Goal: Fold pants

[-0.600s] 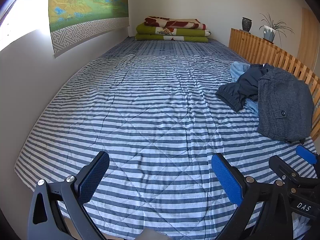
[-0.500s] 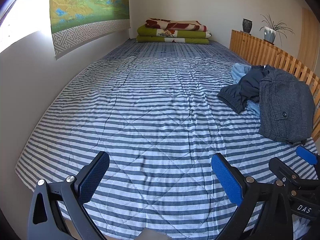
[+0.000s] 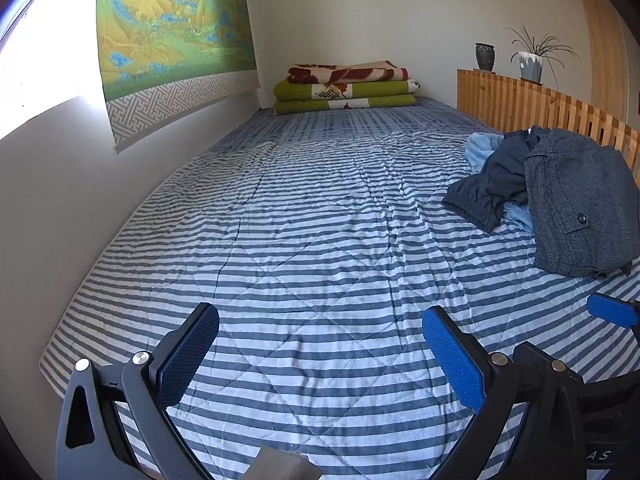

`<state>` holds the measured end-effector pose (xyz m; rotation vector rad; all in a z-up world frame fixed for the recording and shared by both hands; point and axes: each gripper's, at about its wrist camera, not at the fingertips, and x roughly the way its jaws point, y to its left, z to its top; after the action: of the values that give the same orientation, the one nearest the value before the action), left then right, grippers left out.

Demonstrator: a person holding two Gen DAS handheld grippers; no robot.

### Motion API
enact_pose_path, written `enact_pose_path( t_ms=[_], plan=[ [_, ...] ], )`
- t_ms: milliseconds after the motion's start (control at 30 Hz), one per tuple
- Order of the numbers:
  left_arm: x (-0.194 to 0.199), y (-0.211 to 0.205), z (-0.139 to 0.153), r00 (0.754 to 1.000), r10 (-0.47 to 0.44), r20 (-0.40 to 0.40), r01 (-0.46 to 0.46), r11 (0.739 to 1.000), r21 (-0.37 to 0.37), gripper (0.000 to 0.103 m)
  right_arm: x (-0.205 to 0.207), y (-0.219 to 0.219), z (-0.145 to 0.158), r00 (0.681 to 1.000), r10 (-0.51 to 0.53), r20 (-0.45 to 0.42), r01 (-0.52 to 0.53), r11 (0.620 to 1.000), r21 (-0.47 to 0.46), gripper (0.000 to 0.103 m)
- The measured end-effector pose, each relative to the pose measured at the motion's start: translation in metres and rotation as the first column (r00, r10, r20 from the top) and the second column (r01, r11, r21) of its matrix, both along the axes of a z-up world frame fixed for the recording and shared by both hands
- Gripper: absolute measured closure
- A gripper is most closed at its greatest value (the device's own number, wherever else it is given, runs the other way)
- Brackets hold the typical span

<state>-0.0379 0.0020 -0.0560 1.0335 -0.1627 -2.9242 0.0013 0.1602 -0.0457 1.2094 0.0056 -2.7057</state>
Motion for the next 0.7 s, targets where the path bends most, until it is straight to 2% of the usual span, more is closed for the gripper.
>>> enact_pose_path(
  t_ms=[200,467,600,700],
  plan=[
    [-0.003,-0.005,-0.009,0.999,0.025,0.025,-0.026,0.999,0.031,0.0,-0.002,-0.002,-0.003,1.0,0.005,0.004,-0.005,1.0,-0.003,0.001],
    [0.007,-0.008,-0.003,0.999,0.051,-0.015,-0.05,0.998,0.043,0.0,0.001,-0.001,0.007,1.0,0.005,-0.017,-0.006,1.0,-0.012,0.001],
    [0.007,-0.005,-0.007,0.999,0.041,0.021,-0.042,0.999,0.027,0.0,0.003,0.002,0.008,1.0,-0.004,-0.019,0.004,1.0,-0.019,0.001],
    [0.012,-0.002,-0.007,0.999,0.051,0.007,-0.051,0.999,0.009,0.0,0.004,0.002,0.009,1.0,-0.006,-0.022,0.006,1.0,-0.022,0.001]
  ],
)
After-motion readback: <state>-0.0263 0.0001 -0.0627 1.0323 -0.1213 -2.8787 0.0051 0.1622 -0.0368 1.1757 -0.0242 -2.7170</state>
